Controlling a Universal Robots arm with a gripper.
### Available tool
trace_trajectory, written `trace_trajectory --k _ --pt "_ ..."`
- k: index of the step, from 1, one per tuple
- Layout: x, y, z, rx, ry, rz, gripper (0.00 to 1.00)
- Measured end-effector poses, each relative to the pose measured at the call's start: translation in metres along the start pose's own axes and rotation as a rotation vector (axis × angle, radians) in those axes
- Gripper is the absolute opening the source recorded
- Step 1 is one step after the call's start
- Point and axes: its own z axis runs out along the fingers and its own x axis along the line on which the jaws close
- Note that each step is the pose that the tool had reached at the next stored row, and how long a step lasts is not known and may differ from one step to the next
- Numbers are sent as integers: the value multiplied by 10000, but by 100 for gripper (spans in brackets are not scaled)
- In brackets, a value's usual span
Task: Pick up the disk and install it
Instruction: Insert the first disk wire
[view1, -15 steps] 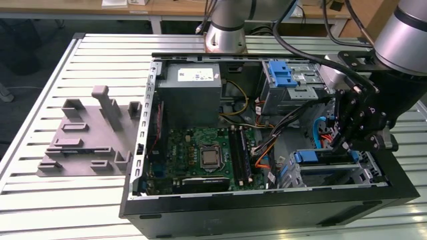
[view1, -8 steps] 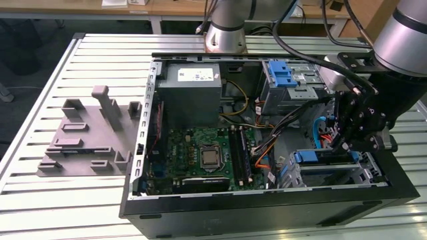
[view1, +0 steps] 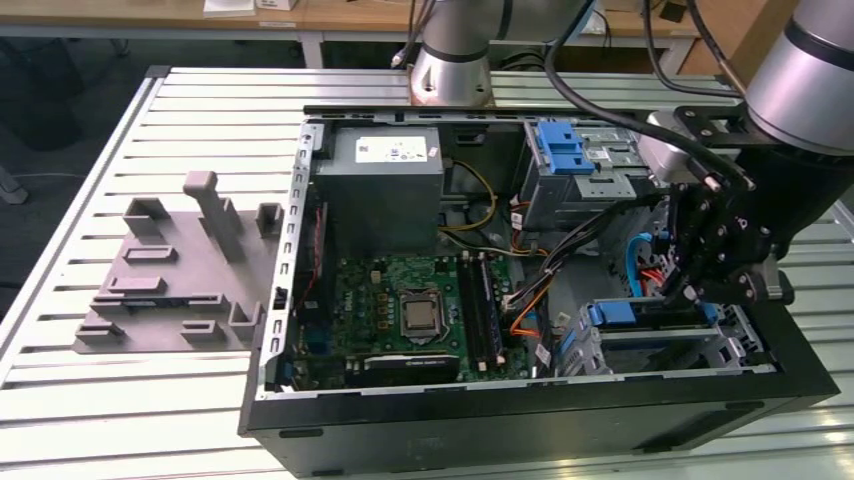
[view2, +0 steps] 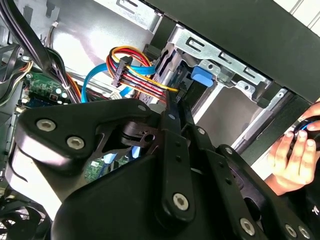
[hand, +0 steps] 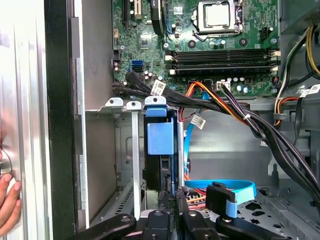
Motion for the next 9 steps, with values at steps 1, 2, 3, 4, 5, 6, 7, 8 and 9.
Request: trace_trajectory --k 1,2,3,4,5,6,7,8,9 --pt "0 0 3 0 1 1 17" --pt "0 0 7 1 0 0 17" --pt "-1 0 11 0 -2 1 17" --pt "-1 0 16 0 -2 1 17" --pt "-2 -2 20 -1 -2 1 17" --pt "-2 -4 25 -2 -2 0 17" --pt "-2 -5 29 -3 -2 0 17" --pt "-2 -6 29 -3 0 0 17" --pt "-2 -6 29 -3 0 0 17"
